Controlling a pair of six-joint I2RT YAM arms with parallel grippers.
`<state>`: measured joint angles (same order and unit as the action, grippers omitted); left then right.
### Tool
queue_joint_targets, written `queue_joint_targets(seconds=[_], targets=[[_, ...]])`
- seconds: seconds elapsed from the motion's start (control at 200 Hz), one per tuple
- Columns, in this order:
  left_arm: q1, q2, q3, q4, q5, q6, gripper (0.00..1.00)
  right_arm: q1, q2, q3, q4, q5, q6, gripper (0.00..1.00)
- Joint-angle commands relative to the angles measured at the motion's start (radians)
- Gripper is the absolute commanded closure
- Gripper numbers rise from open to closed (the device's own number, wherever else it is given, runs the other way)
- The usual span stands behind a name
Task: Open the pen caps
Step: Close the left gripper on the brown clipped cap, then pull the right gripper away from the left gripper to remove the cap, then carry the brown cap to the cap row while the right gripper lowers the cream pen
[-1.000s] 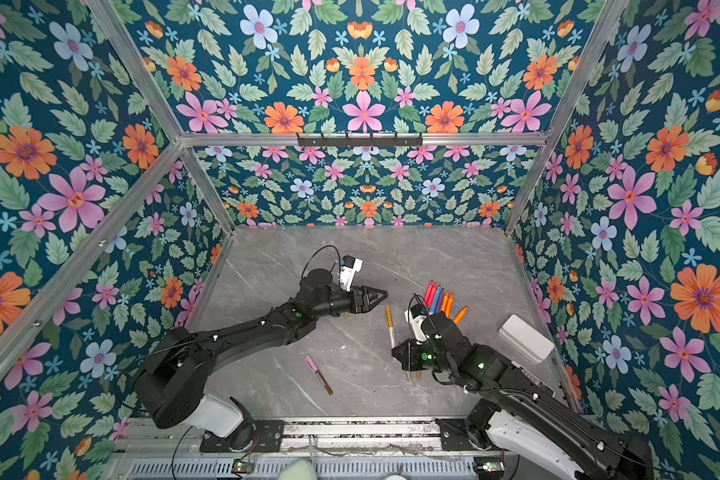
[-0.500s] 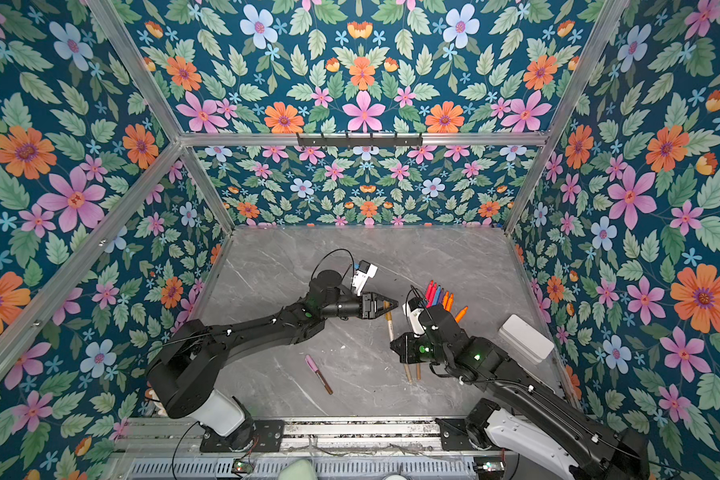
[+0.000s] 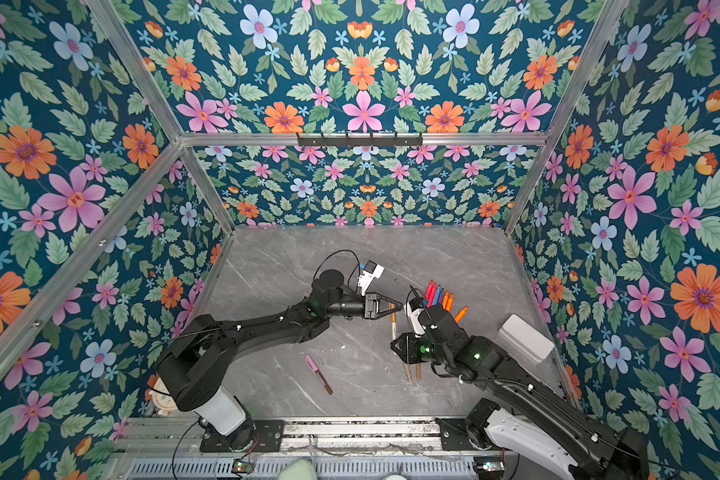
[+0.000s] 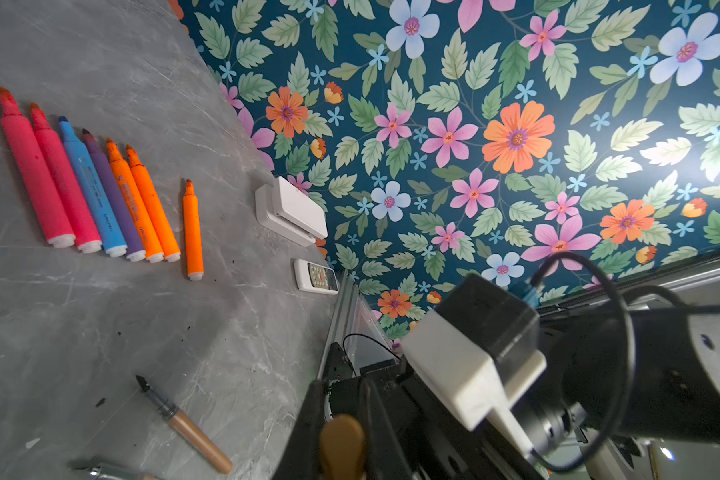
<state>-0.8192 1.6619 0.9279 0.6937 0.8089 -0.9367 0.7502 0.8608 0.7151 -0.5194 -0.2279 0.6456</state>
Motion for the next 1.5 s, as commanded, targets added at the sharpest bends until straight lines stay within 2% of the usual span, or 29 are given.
queue_joint_targets(seconds=[0.0,0.06,0.16,0.29,0.375,0.57,0.77,0.845,0.92,1.04,1.15,1.3,1.495], targets=[[0.001,0.004,-0.004,0.101,0.038,-0.048,1.0,0.002,0.01,0.009,0.018,0.012,-0.007,0.68],[0.001,0.007,-0.007,0.123,0.044,-0.064,1.0,0.002,0.015,0.009,0.026,0.009,-0.011,0.7],[0.001,0.008,-0.009,0.128,0.042,-0.068,1.0,0.002,0.011,-0.003,0.041,-0.004,-0.009,1.0],[0.014,0.013,0.011,0.091,0.004,-0.045,1.0,0.002,0.018,-0.04,0.079,-0.055,-0.005,1.0],[0.061,0.039,0.073,0.018,-0.032,-0.012,1.0,0.012,0.037,-0.081,0.122,-0.086,0.021,1.0],[0.242,0.087,0.222,0.033,-0.071,-0.067,1.0,0.095,0.068,-0.157,0.185,-0.039,0.083,1.0],[0.312,0.084,0.275,-0.025,-0.09,-0.053,1.0,0.095,0.099,-0.222,0.218,-0.021,0.126,1.0],[0.321,0.071,0.281,-0.154,-0.125,0.017,1.0,0.095,0.127,-0.221,0.185,0.032,0.139,1.0],[0.32,0.046,0.296,-0.435,-0.245,0.183,1.0,0.095,0.174,-0.199,0.125,0.092,0.139,1.0],[0.319,0.003,0.24,-0.717,-0.442,0.352,1.0,0.109,0.297,-0.166,0.086,0.134,0.131,1.0],[0.317,-0.037,0.146,-0.825,-0.54,0.425,1.0,0.138,0.389,-0.123,0.058,0.198,0.123,1.0],[0.317,-0.078,0.045,-0.862,-0.598,0.464,1.0,0.142,0.47,-0.058,0.001,0.264,0.106,1.0],[0.317,-0.104,-0.007,-0.886,-0.647,0.502,1.0,0.144,0.482,-0.028,-0.047,0.31,0.094,0.98]])
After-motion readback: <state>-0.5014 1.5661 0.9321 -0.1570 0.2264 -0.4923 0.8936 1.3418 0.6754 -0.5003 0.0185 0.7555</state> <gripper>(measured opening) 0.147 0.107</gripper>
